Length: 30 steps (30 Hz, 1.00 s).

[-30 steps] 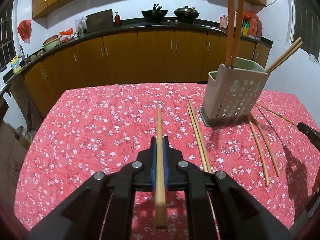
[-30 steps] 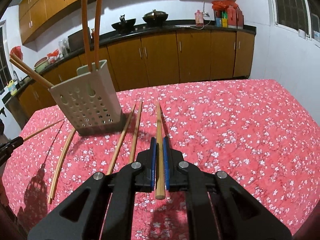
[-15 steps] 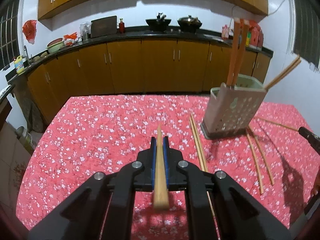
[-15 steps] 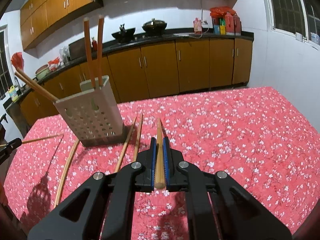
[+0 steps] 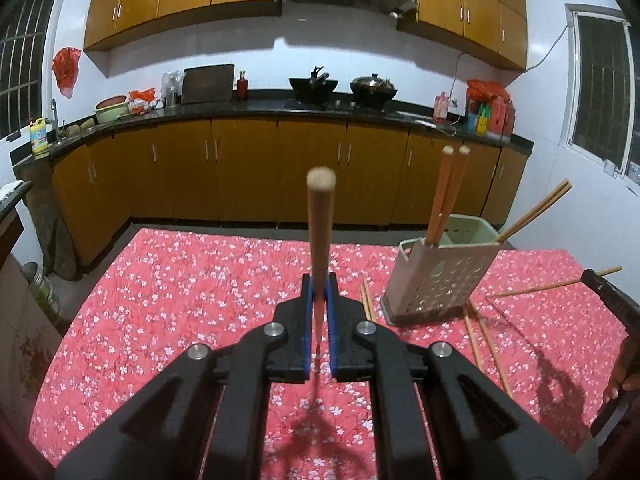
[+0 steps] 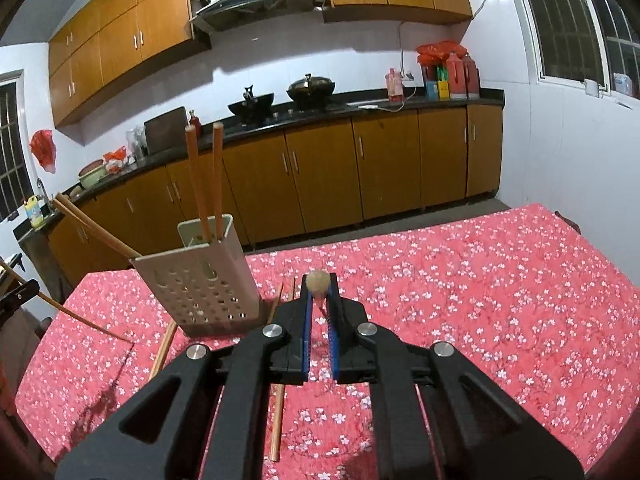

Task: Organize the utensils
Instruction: 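Lift the left tool's chopstick over the holder while the right tool carries its chopstick there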

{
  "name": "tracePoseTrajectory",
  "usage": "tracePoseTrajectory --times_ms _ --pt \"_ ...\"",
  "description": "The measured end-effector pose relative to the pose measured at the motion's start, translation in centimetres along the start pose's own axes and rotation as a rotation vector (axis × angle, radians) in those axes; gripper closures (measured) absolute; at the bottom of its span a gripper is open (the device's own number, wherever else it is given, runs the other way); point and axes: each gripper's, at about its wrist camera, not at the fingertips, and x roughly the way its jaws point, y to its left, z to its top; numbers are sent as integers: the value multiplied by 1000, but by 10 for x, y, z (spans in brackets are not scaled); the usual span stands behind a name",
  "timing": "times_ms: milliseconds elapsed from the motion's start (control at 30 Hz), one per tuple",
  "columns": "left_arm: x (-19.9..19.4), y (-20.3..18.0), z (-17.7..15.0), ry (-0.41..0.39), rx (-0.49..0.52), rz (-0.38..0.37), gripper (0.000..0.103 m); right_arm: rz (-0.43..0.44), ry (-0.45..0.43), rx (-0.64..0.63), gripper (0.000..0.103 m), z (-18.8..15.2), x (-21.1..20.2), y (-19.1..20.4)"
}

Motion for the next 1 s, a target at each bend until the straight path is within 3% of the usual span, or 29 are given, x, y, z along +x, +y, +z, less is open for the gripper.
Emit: tracePoseTrajectory --times_ms 167,367,500,633,867,1000 --pt "-12 -5 8 -21 -2 -39 96 28 -31 2 96 11 -12 3" --pt "-40 -25 26 -67 17 -155 96 145 -99 12 96 44 -48 12" --pt "-57 -42 43 -117 35 -216 96 220 -174 5 96 68 -70 26" --pt "-67 -57 63 -157 39 -272 96 238 -262 -14 96 88 -81 43" --pt "-62 -81 96 -245 32 -253 96 227 -368 -16 96 107 -72 65" --pt "-44 -89 105 -246 33 -218 96 205 -397 -32 96 109 -54 76"
